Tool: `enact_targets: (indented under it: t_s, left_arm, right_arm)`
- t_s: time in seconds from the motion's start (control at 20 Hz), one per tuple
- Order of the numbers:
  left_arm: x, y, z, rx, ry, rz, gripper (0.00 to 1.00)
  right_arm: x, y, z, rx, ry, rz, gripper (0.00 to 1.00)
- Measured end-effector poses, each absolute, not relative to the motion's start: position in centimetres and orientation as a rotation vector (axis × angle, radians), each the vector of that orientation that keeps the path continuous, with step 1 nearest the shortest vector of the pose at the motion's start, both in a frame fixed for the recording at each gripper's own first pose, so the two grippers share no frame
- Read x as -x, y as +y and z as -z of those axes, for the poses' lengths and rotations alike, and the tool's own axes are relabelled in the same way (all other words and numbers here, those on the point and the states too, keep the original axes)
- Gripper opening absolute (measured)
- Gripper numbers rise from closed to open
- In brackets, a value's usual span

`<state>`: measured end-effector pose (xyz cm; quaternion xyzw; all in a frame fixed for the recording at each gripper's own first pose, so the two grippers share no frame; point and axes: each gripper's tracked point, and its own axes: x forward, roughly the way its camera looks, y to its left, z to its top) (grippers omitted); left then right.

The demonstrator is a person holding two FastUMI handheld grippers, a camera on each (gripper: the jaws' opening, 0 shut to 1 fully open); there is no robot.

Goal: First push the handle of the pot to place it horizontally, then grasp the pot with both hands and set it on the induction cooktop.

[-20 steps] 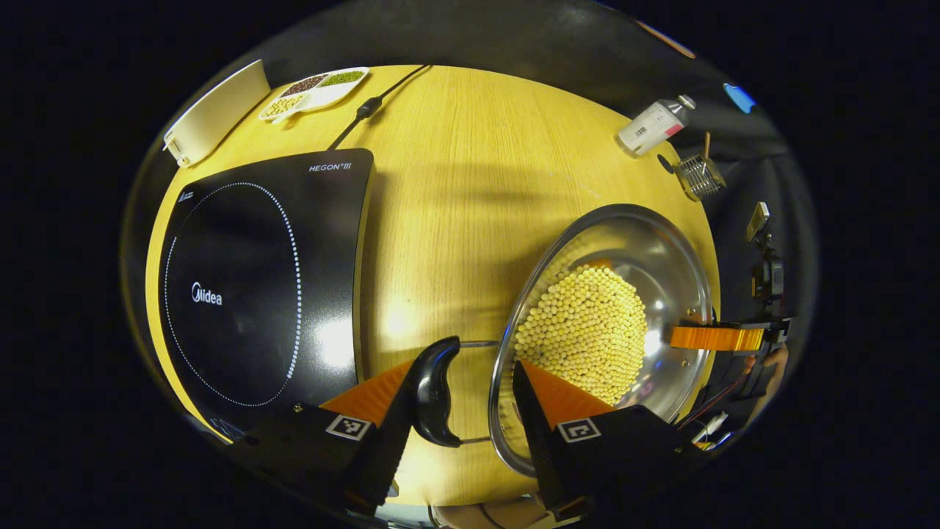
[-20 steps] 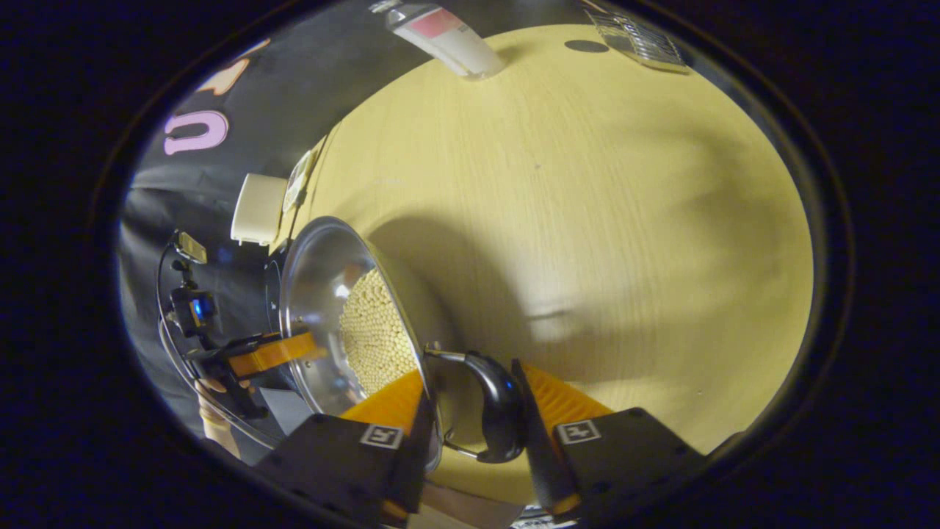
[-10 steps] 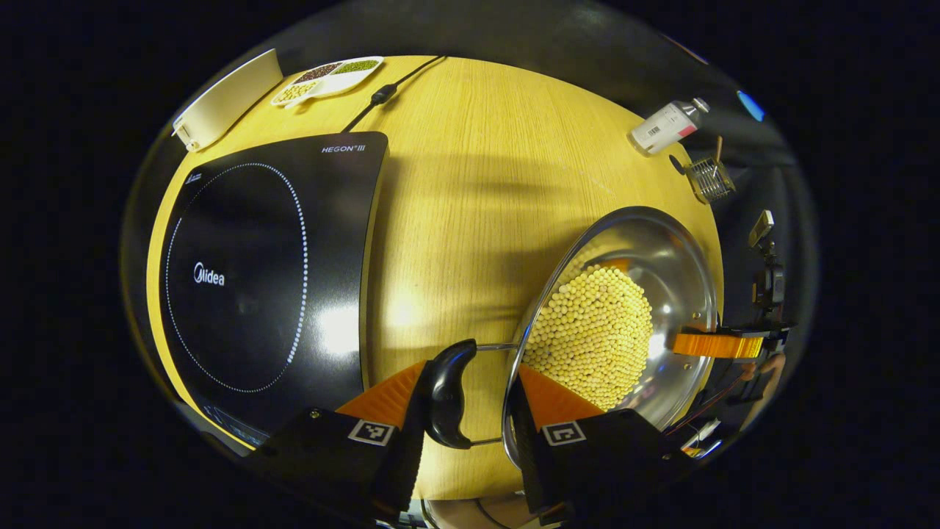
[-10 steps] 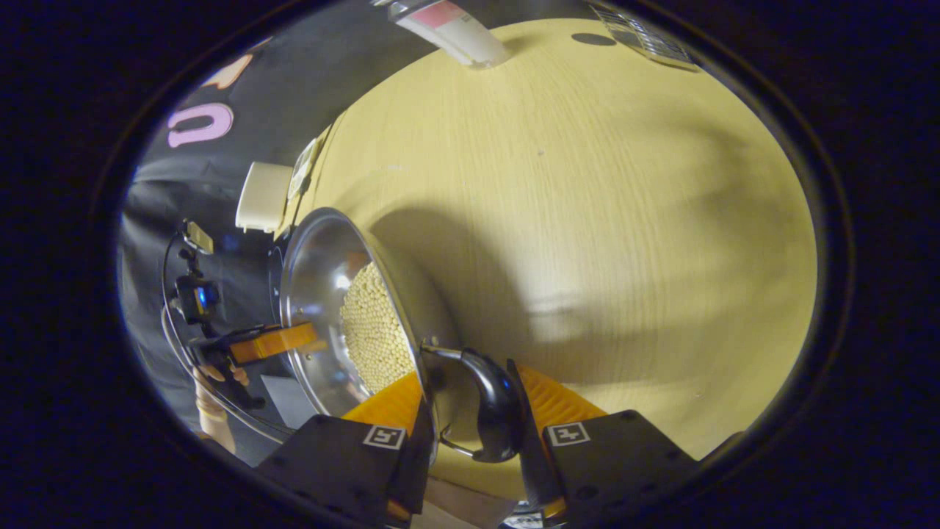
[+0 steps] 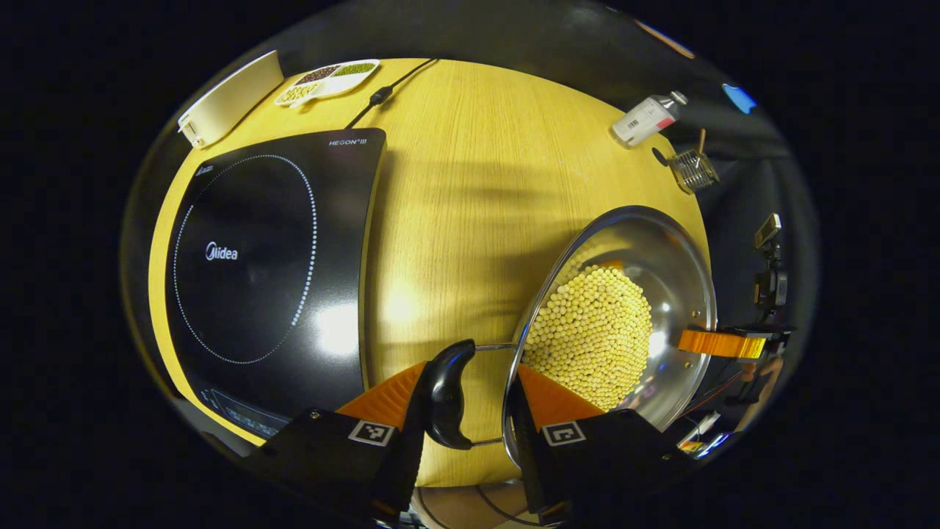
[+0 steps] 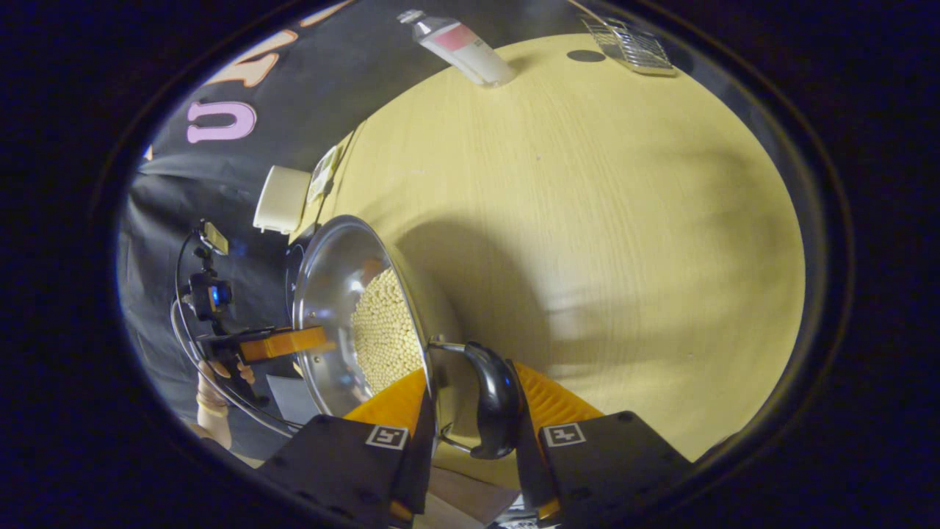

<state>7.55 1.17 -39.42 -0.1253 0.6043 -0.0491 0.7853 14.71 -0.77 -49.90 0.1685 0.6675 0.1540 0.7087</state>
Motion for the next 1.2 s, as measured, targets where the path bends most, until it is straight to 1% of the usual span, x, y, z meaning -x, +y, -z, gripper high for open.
enact_targets:
  t_s: [0.05,0.1,0.15,0.2,0.25,0.55,0.8,0.85,0.9,1.05,1.1,1.2]
  left_arm:
    - [-7.3,1.3,39.0,0.264,1.300,0.111,0.59]
    - [-6.9,1.5,38.6,0.259,1.298,0.117,0.59]
    - [-6.6,1.8,38.1,0.254,1.296,0.122,0.59]
    - [-6.1,2.1,37.8,0.251,1.295,0.127,0.59]
    - [-5.7,2.5,37.4,0.249,1.297,0.130,0.59]
    - [-3.2,6.5,35.2,0.245,1.270,0.154,0.59]
    - [-1.6,12.6,34.3,0.236,1.236,0.179,0.58]
    - [-1.5,14.2,34.0,0.232,1.223,0.181,0.61]
    - [-1.4,15.7,33.9,0.227,1.214,0.182,0.59]
    - [-1.5,20.5,33.5,0.208,1.181,0.182,0.58]
    - [-1.7,21.9,33.5,0.201,1.164,0.180,0.58]
    - [-2.0,24.7,33.6,0.187,1.138,0.173,0.58]
  right_arm:
    - [-14.3,-0.8,50.3,-0.381,1.478,-0.341,0.52]
    - [-14.2,-0.8,50.3,-0.390,1.476,-0.338,0.52]
    - [-13.9,-0.7,50.5,-0.393,1.474,-0.339,0.46]
    - [-13.9,-0.7,50.5,-0.395,1.475,-0.338,0.46]
    - [-13.7,-0.7,50.6,-0.396,1.475,-0.339,0.52]
    - [-13.8,-0.8,50.5,-0.396,1.472,-0.339,0.52]
    - [-13.3,0.0,50.9,-0.397,1.433,-0.322,0.52]
    - [-13.5,-0.5,50.8,-0.405,1.423,-0.320,0.52]
    - [-13.6,-0.6,50.6,-0.415,1.414,-0.317,0.52]
    - [-13.3,0.1,50.7,-0.454,1.378,-0.323,0.52]
    - [-13.5,0.0,50.7,-0.470,1.362,-0.327,0.46]
    - [-13.7,-0.2,50.7,-0.474,1.336,-0.334,0.45]
